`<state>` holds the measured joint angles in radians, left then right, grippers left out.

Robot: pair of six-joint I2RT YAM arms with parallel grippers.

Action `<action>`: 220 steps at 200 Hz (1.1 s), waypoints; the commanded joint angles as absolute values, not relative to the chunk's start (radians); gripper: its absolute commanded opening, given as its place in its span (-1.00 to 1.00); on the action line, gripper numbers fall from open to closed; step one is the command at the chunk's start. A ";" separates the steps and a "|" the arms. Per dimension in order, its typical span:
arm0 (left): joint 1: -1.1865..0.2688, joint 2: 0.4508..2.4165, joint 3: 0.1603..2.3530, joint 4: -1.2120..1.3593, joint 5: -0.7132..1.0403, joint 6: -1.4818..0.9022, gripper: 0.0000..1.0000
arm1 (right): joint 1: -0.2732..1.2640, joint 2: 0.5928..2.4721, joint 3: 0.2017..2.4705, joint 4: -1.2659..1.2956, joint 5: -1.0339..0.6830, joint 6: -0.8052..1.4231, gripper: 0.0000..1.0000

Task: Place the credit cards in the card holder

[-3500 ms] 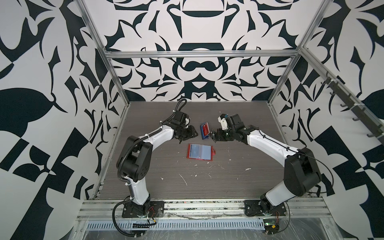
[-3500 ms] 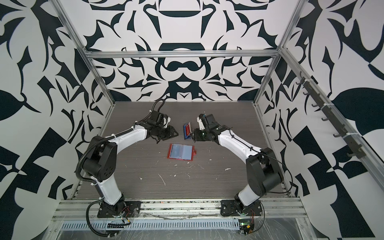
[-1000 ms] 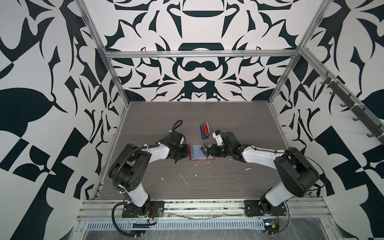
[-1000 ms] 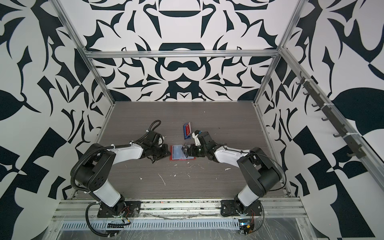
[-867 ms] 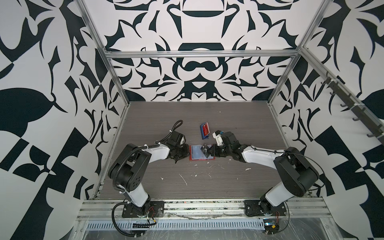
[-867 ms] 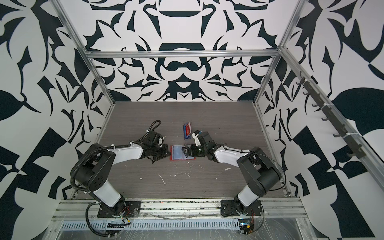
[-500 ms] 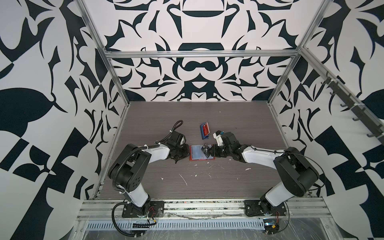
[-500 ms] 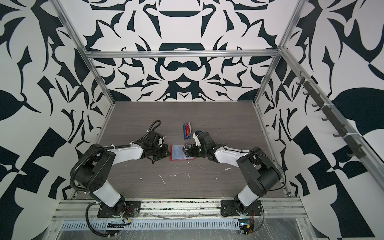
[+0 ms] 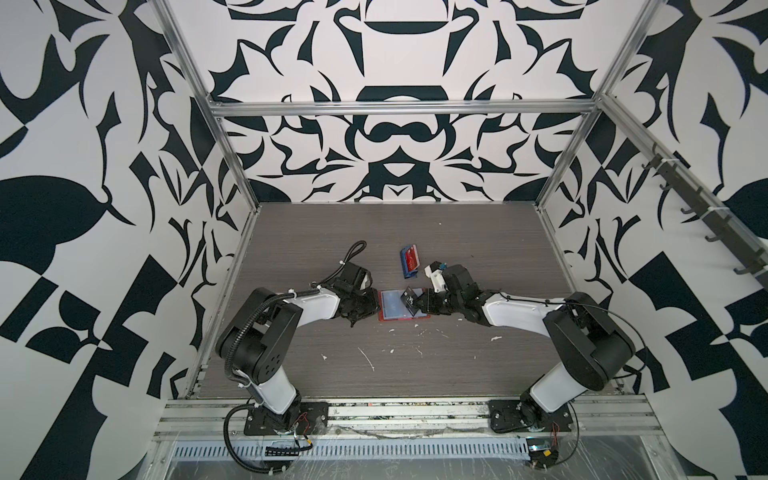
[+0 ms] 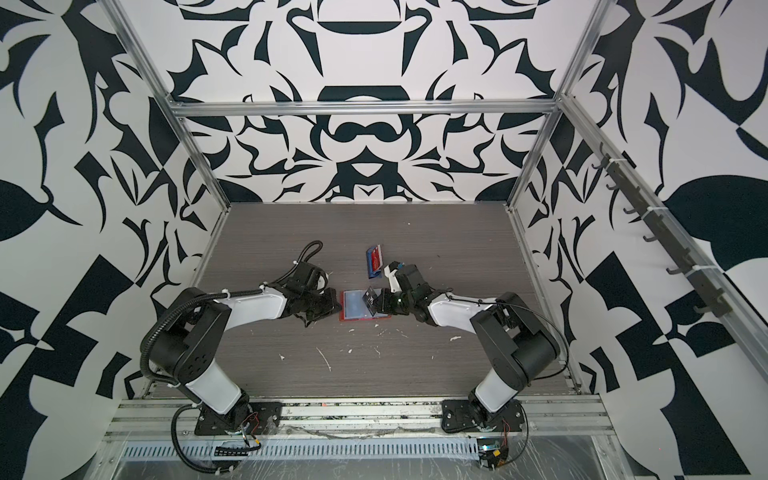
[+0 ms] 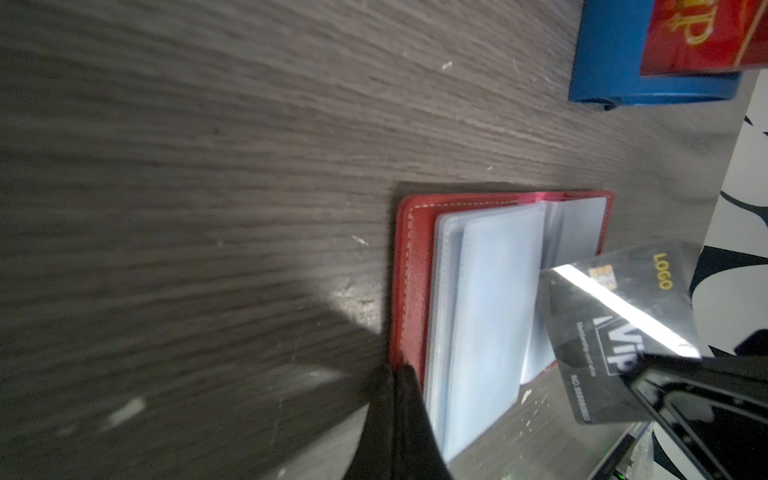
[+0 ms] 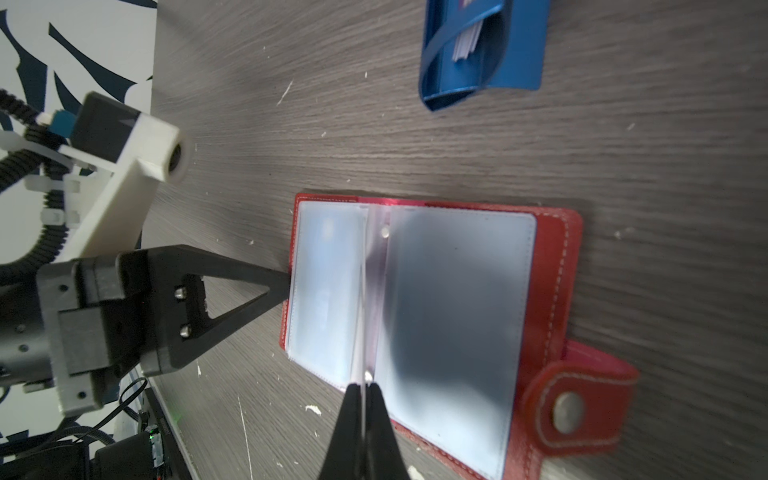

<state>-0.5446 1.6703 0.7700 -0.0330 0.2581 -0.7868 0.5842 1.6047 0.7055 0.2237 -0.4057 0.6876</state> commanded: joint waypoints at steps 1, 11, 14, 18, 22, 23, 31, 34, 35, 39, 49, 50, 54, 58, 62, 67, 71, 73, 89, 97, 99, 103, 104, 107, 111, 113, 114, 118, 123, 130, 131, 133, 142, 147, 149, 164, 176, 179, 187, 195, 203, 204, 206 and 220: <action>-0.552 1.669 0.746 -0.058 0.229 -0.803 -1.00 | 0.588 1.595 0.691 0.280 -0.430 0.703 -1.00; -0.552 1.670 0.744 -0.059 0.228 -0.805 -1.00 | 0.588 1.598 0.690 0.287 -0.434 0.703 -1.00; -0.552 1.671 0.745 -0.058 0.227 -0.805 -1.00 | 0.588 1.600 0.689 0.288 -0.434 0.704 -1.00; -0.552 1.672 0.746 -0.058 0.227 -0.806 -1.00 | 0.588 1.601 0.689 0.289 -0.434 0.704 -1.00; -0.554 1.672 0.745 -0.058 0.228 -0.807 -1.00 | 0.589 1.604 0.689 0.291 -0.435 0.704 -1.00; -0.554 1.672 0.745 -0.058 0.228 -0.807 -1.00 | 0.587 1.605 0.689 0.292 -0.435 0.704 -1.00; -0.554 1.674 0.746 -0.058 0.228 -0.808 -1.00 | 0.588 1.611 0.686 0.302 -0.435 0.708 -1.00; -0.555 1.674 0.746 -0.058 0.229 -0.808 -1.00 | 0.588 1.615 0.685 0.308 -0.435 0.708 -1.00; -0.555 1.674 0.746 -0.058 0.229 -0.808 -1.00 | 0.588 1.616 0.684 0.310 -0.435 0.710 -1.00; -0.555 1.675 0.746 -0.058 0.229 -0.809 -1.00 | 0.588 1.620 0.682 0.319 -0.436 0.710 -1.00; -0.556 1.675 0.745 -0.058 0.227 -0.813 -1.00 | 0.588 1.629 0.676 0.345 -0.443 0.718 -1.00; -0.556 1.675 0.744 -0.058 0.227 -0.813 -1.00 | 0.589 1.631 0.676 0.347 -0.442 0.719 -1.00; -0.557 1.675 0.743 -0.058 0.226 -0.816 -1.00 | 0.588 1.635 0.672 0.358 -0.443 0.722 -1.00; -0.557 1.674 0.742 -0.058 0.224 -0.817 -1.00 | 0.588 1.639 0.668 0.372 -0.444 0.725 -1.00; -0.558 1.674 0.740 -0.058 0.224 -0.821 -1.00 | 0.588 1.642 0.665 0.385 -0.447 0.730 -1.00; -0.560 1.674 0.739 -0.058 0.223 -0.824 -1.00 | 0.589 1.650 0.661 0.401 -0.450 0.737 -1.00; -0.560 1.674 0.738 -0.058 0.223 -0.827 -1.00 | 0.589 1.654 0.659 0.414 -0.453 0.740 -1.00; -0.560 1.674 0.737 -0.059 0.223 -0.829 -1.00 | 0.589 1.656 0.657 0.419 -0.453 0.742 -1.00; -0.564 1.672 0.728 -0.055 0.219 -0.842 -1.00 | 0.588 1.673 0.645 0.457 -0.453 0.756 -1.00; -0.566 1.671 0.723 -0.052 0.218 -0.849 -1.00 | 0.588 1.681 0.636 0.481 -0.453 0.764 -1.00; -0.567 1.671 0.723 -0.051 0.218 -0.851 -1.00 | 0.588 1.683 0.635 0.488 -0.453 0.767 -1.00; -0.568 1.669 0.721 -0.049 0.218 -0.854 -1.00 | 0.589 1.686 0.631 0.498 -0.454 0.771 -1.00; -0.569 1.669 0.719 -0.049 0.219 -0.855 -1.00 | 0.589 1.686 0.630 0.501 -0.453 0.772 -1.00; -0.568 1.669 0.717 -0.049 0.218 -0.857 -1.00 | 0.588 1.689 0.627 0.509 -0.453 0.776 -1.00; -0.569 1.668 0.715 -0.048 0.217 -0.860 -1.00 | 0.588 1.693 0.623 0.516 -0.453 0.779 -1.00; -0.570 1.668 0.715 -0.048 0.215 -0.863 -1.00 | 0.589 1.694 0.623 0.521 -0.452 0.781 -1.00; -0.570 1.668 0.713 -0.048 0.214 -0.864 -1.00 | 0.588 1.695 0.621 0.523 -0.452 0.783 -1.00; -0.572 1.667 0.710 -0.048 0.212 -0.868 -1.00 | 0.588 1.699 0.618 0.531 -0.451 0.786 -1.00; -0.572 1.666 0.706 -0.045 0.213 -0.873 -1.00 | 0.588 1.703 0.616 0.541 -0.451 0.791 -1.00; -0.574 1.665 0.702 -0.039 0.212 -0.878 -1.00 | 0.589 1.709 0.609 0.556 -0.449 0.796 -1.00; -0.575 1.664 0.702 -0.039 0.212 -0.879 -1.00 | 0.589 1.710 0.608 0.557 -0.448 0.797 -1.00; -0.575 1.663 0.699 -0.037 0.212 -0.881 -1.00 | 0.588 1.711 0.607 0.562 -0.447 0.800 -1.00; -0.578 1.663 0.694 -0.034 0.209 -0.885 -1.00 | 0.589 1.718 0.599 0.590 -0.446 0.812 -1.00; -0.580 1.662 0.691 -0.034 0.209 -0.889 -1.00 | 0.589 1.721 0.596 0.602 -0.446 0.818 -1.00; -0.580 1.662 0.690 -0.034 0.207 -0.890 -1.00 | 0.588 1.722 0.593 0.606 -0.445 0.820 -1.00; -0.581 1.660 0.685 -0.031 0.206 -0.896 -1.00 | 0.588 1.730 0.585 0.624 -0.437 0.824 -1.00; -0.583 1.658 0.680 -0.029 0.206 -0.900 -1.00 | 0.589 1.737 0.579 0.639 -0.434 0.828 -1.00; -0.584 1.657 0.679 -0.028 0.206 -0.899 -1.00 | 0.588 1.739 0.577 0.643 -0.433 0.830 -1.00; -0.586 1.655 0.676 -0.026 0.206 -0.904 -1.00 | 0.588 1.744 0.572 0.658 -0.432 0.834 -1.00; -0.587 1.655 0.674 -0.025 0.204 -0.906 -1.00 | 0.588 1.747 0.566 0.672 -0.428 0.840 -1.00; -0.589 1.654 0.672 -0.022 0.204 -0.908 -1.00 | 0.588 1.749 0.562 0.683 -0.427 0.842 -1.00; -0.589 1.654 0.671 -0.022 0.204 -0.909 -1.00 | 0.588 1.749 0.561 0.684 -0.426 0.843 -1.00; -0.589 1.655 0.671 -0.022 0.204 -0.908 -1.00 | 0.588 1.750 0.561 0.687 -0.425 0.843 -1.00; -0.591 1.655 0.666 -0.017 0.204 -0.914 -1.00 | 0.588 1.754 0.554 0.701 -0.420 0.847 -1.00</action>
<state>-0.5774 1.6447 0.7082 0.0593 0.2230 -0.8940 0.5842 1.7435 0.5743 0.6636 -0.4416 0.8291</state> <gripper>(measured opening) 0.047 0.049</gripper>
